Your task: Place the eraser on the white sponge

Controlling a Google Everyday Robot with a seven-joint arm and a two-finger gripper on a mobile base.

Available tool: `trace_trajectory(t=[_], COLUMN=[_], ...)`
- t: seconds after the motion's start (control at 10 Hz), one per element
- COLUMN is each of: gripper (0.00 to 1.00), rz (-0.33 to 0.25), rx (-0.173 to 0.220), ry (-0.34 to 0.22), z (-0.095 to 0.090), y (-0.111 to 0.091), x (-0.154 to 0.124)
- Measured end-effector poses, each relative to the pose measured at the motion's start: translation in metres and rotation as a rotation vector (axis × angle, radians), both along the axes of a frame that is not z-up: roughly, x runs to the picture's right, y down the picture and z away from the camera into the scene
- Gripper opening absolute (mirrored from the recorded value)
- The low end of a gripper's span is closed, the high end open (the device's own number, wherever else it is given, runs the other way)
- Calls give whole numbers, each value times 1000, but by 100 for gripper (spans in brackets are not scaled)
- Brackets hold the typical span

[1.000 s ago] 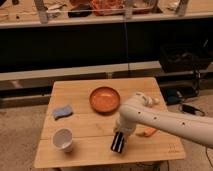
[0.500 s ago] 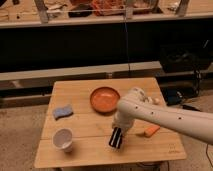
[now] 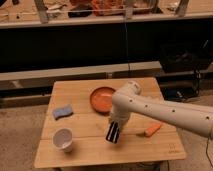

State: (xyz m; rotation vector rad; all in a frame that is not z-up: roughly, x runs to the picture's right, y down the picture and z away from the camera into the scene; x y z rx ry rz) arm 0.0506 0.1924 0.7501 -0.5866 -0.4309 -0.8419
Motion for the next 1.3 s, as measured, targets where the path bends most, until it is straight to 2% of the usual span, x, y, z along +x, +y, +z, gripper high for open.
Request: trace_trajectory(t=[0.7,1.1,1.3], gripper=[1,1,1], rz=[-26,-50,-53], rx=[21,40,44], ry=[-16,-39,-40], z=[8,26,30], y=[-23,-39,-42], x=[-30,-61,-63])
